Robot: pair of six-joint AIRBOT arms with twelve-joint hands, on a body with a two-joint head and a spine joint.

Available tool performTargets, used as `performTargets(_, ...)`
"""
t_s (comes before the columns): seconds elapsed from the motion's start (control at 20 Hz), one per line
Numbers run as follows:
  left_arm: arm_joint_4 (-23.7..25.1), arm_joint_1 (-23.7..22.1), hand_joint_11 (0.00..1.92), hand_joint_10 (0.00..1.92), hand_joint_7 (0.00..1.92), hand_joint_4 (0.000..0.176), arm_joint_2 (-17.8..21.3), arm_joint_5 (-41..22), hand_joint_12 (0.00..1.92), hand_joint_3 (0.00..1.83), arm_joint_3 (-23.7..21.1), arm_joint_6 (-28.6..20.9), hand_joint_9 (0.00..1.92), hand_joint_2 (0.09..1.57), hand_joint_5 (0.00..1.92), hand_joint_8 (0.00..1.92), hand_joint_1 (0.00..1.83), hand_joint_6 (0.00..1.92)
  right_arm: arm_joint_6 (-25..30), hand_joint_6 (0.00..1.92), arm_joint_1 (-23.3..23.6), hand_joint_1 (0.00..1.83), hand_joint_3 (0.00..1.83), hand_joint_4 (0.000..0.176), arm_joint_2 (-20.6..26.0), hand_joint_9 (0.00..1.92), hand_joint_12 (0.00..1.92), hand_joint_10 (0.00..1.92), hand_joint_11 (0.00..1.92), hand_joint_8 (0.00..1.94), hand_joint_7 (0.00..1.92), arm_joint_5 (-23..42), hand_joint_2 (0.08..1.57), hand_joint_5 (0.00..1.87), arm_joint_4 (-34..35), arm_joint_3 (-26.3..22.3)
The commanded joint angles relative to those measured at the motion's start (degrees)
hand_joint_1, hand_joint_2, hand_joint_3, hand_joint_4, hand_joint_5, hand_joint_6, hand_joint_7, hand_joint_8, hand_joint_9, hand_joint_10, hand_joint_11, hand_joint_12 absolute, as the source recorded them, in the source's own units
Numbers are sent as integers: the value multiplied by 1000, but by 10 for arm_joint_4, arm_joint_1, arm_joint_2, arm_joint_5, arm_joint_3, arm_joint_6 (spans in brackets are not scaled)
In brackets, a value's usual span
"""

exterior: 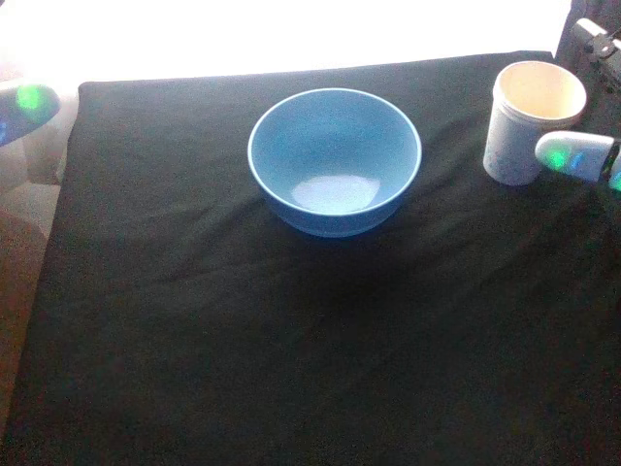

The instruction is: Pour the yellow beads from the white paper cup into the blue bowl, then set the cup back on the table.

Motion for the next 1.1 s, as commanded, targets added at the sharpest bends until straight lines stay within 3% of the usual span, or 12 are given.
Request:
performTargets(0.0, -8, -2, 0, 2, 169, 104, -1, -67, 353, 0, 3, -3, 122, 864, 0, 1, 344, 0, 7, 0, 5, 687, 0, 78, 3, 0, 0, 0, 0, 0, 0, 61, 629, 0, 14, 8)
performTargets(0.05, -7, -2, 0, 6, 186, 110, -1, -66, 359, 0, 3, -3, 132, 846, 0, 7, 361, 0, 9, 0, 5, 686, 0, 75, -1, 0, 0, 0, 0, 0, 0, 56, 627, 0, 14, 12)
performTargets(0.25, -6, -2, 0, 2, 165, 114, -5, -63, 302, 0, 6, -3, 111, 810, 0, 2, 434, 0, 10, 0, 5, 692, 16, 112, -14, 0, 0, 0, 0, 0, 0, 29, 758, 0, 14, 27)
performTargets(0.3, -6, -2, 0, 4, 169, 123, -6, -62, 333, 0, 7, -3, 122, 804, 0, 2, 423, 0, 10, 0, 5, 690, 10, 93, -16, 0, 0, 0, 0, 0, 0, 25, 750, 0, 14, 30)
performTargets(0.4, -6, -2, 0, 2, 171, 122, -7, -62, 318, 0, 7, -3, 121, 804, 0, 1, 424, 0, 10, 0, 5, 681, 0, 68, -21, 0, 0, 0, 0, 0, 0, 19, 717, 0, 14, 33)
performTargets(0.45, -5, -2, 0, 4, 177, 121, -7, -62, 356, 0, 7, -3, 134, 799, 0, 2, 423, 0, 10, 0, 5, 667, 0, 76, -25, 0, 0, 0, 0, 0, 0, 16, 702, 0, 12, 37)
performTargets(0.55, -5, -3, 0, 3, 179, 133, -8, -62, 384, 0, 8, -3, 141, 791, 8, 1, 429, 2, 10, 0, 5, 629, 0, 75, -30, 0, 0, 0, 0, 0, 0, 13, 677, 0, 10, 40)
performTargets(0.6, -5, -3, 0, 1, 170, 137, -8, -62, 367, 1, 8, -3, 139, 801, 1, 1, 424, 0, 11, 0, 6, 630, 0, 62, -32, 0, 0, 0, 0, 0, 0, 13, 665, 0, 9, 41)
performTargets(0.7, -4, -3, 0, 1, 172, 138, -8, -61, 325, 2, 9, -3, 138, 813, 1, 3, 430, 0, 12, 0, 7, 627, 0, 62, -36, 0, 0, 0, 0, 0, 0, 13, 686, 0, 6, 45)
performTargets(0.9, -3, -3, 0, 1, 172, 135, -12, -57, 314, 8, 12, -3, 125, 832, 0, 2, 458, 0, 16, 2, 9, 626, 0, 78, -42, 0, 0, 0, 0, 0, 0, 11, 684, 5, 3, 49)
performTargets(1.0, -2, -3, 0, 4, 167, 142, -13, -57, 383, 5, 12, -3, 146, 848, 0, 0, 433, 0, 17, 4, 16, 613, 0, 76, -45, 0, 0, 0, 0, 0, 0, 11, 688, 12, -1, 51)
performTargets(1.05, -2, -3, 0, 4, 166, 142, -13, -57, 388, 6, 12, -3, 150, 853, 0, 1, 435, 0, 17, 10, 19, 621, 0, 84, -46, 0, 0, 0, 0, 0, 0, 11, 694, 27, -3, 52)
